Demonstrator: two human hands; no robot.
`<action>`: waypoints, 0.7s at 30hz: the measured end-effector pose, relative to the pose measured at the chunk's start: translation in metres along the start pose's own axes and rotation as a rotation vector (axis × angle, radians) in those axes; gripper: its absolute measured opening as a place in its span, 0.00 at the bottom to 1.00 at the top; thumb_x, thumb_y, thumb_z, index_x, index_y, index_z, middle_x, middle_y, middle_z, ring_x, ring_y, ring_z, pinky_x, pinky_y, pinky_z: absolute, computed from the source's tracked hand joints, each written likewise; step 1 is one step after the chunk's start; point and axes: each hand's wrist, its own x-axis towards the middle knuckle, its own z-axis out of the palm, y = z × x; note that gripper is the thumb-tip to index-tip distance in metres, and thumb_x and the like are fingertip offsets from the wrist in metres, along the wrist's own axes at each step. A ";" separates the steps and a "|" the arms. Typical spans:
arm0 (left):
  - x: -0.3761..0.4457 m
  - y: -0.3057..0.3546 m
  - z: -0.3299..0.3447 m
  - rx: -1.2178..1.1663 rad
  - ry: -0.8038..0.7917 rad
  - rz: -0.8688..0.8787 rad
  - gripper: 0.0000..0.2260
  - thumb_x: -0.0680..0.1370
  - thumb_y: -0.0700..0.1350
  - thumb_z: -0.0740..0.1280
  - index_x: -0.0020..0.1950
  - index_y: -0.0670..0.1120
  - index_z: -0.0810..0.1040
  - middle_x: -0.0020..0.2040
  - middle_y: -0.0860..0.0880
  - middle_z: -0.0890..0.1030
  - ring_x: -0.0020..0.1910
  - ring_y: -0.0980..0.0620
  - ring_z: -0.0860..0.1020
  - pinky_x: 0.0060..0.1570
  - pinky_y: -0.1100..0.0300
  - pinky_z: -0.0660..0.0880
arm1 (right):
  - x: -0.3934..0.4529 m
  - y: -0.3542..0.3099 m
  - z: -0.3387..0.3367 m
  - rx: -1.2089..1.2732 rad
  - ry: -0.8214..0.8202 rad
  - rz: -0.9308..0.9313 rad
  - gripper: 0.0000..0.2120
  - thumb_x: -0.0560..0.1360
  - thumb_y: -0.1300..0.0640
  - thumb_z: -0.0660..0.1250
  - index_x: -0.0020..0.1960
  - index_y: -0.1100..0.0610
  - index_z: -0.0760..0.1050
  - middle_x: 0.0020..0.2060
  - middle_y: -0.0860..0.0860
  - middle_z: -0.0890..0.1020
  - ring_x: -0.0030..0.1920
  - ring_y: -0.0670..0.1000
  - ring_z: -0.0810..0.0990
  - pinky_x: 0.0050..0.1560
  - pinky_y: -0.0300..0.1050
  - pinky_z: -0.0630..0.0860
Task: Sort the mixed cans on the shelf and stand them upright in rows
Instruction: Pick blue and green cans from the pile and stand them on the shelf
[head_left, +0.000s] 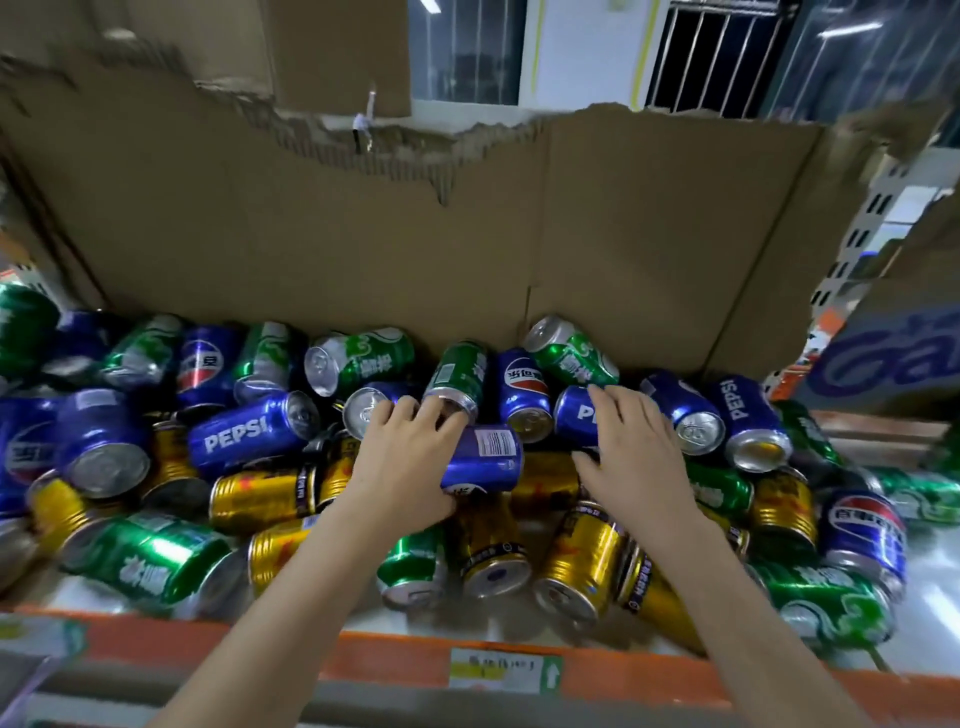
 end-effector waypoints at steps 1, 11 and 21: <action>-0.007 -0.001 -0.001 -0.034 0.015 -0.028 0.36 0.70 0.59 0.67 0.74 0.52 0.55 0.69 0.49 0.63 0.65 0.46 0.65 0.65 0.53 0.59 | 0.009 0.000 0.000 -0.043 -0.030 -0.005 0.33 0.76 0.49 0.63 0.75 0.56 0.53 0.70 0.53 0.63 0.71 0.54 0.58 0.70 0.48 0.57; -0.052 0.004 -0.011 -0.534 0.273 -0.168 0.33 0.70 0.55 0.71 0.70 0.53 0.59 0.65 0.55 0.65 0.61 0.56 0.67 0.51 0.69 0.64 | 0.060 -0.004 0.008 -0.362 -0.302 0.053 0.39 0.70 0.37 0.66 0.71 0.57 0.55 0.66 0.58 0.69 0.64 0.59 0.69 0.61 0.53 0.67; -0.047 0.009 -0.009 -0.770 0.399 -0.143 0.31 0.62 0.50 0.78 0.61 0.48 0.71 0.53 0.57 0.68 0.49 0.59 0.69 0.42 0.75 0.64 | 0.026 -0.010 -0.018 -0.055 0.000 0.159 0.36 0.68 0.48 0.72 0.70 0.54 0.59 0.61 0.55 0.67 0.57 0.59 0.73 0.50 0.51 0.71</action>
